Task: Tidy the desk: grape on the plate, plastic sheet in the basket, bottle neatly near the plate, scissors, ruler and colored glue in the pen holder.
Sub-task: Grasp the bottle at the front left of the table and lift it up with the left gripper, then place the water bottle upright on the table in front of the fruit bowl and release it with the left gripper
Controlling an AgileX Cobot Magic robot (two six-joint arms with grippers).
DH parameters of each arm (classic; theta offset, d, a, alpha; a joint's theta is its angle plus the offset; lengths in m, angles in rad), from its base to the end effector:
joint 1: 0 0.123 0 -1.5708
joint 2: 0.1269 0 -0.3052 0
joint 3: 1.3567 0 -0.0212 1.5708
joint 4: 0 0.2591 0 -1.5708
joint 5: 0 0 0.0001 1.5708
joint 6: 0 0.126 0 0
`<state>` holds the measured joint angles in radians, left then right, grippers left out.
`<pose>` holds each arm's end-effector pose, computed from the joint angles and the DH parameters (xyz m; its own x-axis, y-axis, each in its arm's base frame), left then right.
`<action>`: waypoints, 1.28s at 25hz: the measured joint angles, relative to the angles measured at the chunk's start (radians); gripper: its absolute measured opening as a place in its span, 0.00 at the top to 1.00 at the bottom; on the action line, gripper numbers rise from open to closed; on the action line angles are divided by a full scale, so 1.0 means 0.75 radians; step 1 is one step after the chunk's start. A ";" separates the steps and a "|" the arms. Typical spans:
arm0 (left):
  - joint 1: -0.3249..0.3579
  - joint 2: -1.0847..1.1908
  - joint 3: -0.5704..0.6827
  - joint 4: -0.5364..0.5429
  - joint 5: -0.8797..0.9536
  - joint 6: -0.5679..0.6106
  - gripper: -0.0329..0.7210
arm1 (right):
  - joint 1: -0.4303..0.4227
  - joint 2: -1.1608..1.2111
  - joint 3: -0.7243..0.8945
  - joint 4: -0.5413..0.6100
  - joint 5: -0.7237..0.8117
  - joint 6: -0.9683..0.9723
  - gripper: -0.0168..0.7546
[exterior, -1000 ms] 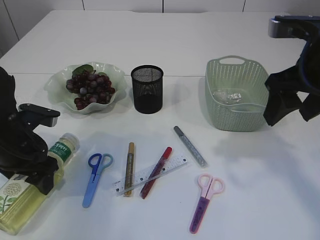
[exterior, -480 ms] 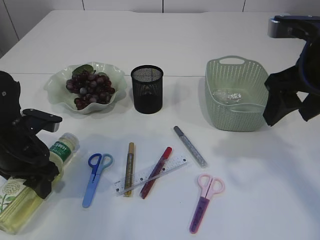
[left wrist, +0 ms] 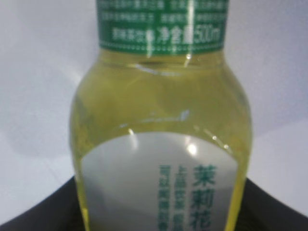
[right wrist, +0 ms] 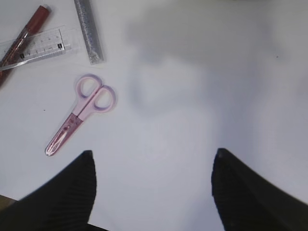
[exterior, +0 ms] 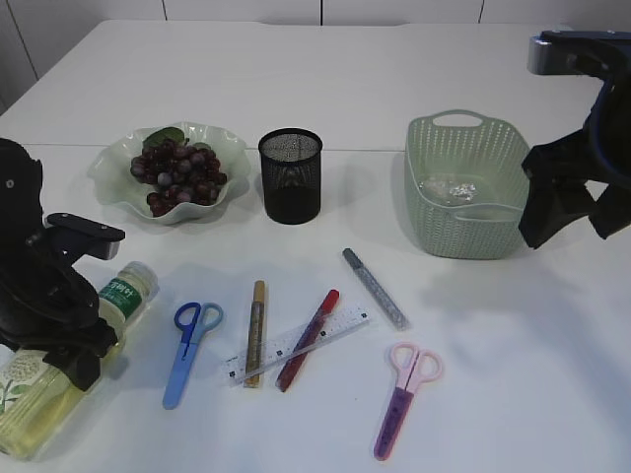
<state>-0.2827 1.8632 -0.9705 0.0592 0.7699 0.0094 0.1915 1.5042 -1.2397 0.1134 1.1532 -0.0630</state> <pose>0.3073 -0.0838 0.1037 -0.9445 0.3284 0.0059 0.3283 0.9437 0.0409 0.2991 0.0713 0.2811 -0.9492 -0.2011 -0.2420 -0.2297 0.9685 0.0963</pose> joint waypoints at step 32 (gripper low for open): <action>0.000 -0.950 0.556 -0.086 -0.877 0.000 0.38 | 0.000 0.000 0.000 0.000 0.000 -0.002 0.23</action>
<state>-0.2827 1.1508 -0.5538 -0.0053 0.1119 0.0094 0.1915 1.5042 -1.2397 0.1134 1.1532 -0.0648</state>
